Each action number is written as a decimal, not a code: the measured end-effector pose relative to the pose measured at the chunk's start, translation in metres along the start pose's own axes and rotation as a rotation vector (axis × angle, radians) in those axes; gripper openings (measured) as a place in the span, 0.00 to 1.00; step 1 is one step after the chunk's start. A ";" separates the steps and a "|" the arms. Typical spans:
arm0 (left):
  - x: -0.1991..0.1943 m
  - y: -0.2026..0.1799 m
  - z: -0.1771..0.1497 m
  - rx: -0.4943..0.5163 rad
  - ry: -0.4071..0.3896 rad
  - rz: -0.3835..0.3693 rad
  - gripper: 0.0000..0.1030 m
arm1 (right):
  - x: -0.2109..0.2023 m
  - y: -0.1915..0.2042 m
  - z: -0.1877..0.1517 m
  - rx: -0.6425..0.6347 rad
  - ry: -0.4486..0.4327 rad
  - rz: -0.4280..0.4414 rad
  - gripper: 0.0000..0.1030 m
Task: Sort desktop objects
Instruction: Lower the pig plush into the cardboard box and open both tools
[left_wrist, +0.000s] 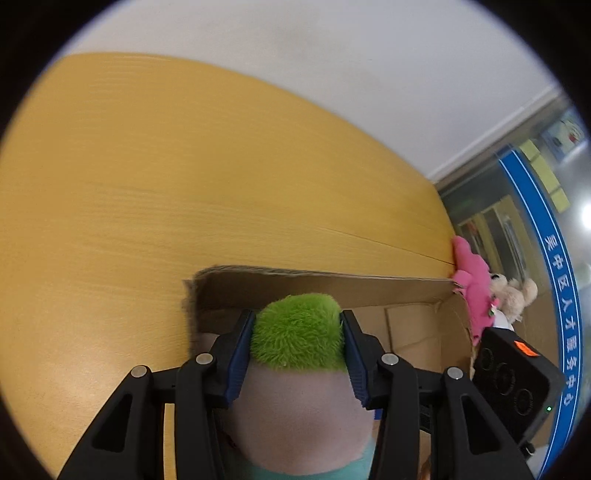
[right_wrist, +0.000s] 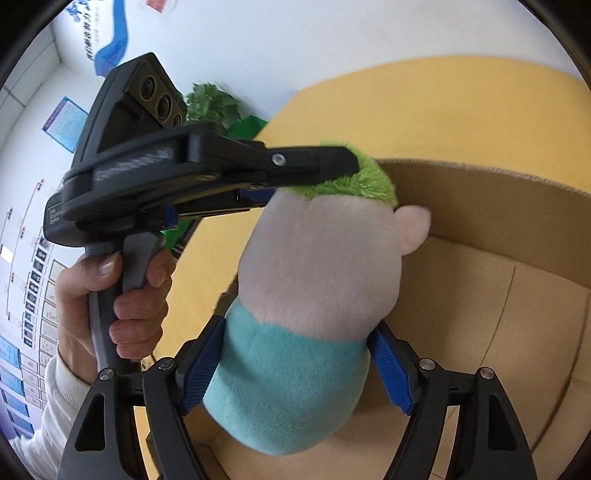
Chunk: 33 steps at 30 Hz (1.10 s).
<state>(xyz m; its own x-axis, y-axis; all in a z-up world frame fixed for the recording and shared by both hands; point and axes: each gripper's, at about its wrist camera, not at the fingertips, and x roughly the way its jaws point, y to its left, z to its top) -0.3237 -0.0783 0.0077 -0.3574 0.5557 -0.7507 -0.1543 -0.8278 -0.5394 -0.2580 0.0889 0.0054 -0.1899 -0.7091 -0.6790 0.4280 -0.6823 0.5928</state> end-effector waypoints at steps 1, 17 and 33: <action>-0.002 0.004 -0.001 -0.014 -0.009 0.000 0.45 | 0.003 0.001 0.000 0.006 -0.006 -0.003 0.76; -0.183 -0.058 -0.053 0.166 -0.327 0.038 0.51 | 0.005 0.035 -0.020 0.058 -0.138 -0.077 0.83; -0.239 -0.129 -0.203 0.358 -0.413 0.087 0.77 | -0.231 0.134 -0.091 -0.119 -0.466 -0.181 1.00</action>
<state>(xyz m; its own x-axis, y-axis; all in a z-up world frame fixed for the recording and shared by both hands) -0.0314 -0.0885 0.1791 -0.7036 0.4669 -0.5356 -0.3857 -0.8841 -0.2640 -0.0761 0.1775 0.2023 -0.6325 -0.6037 -0.4853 0.4440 -0.7959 0.4115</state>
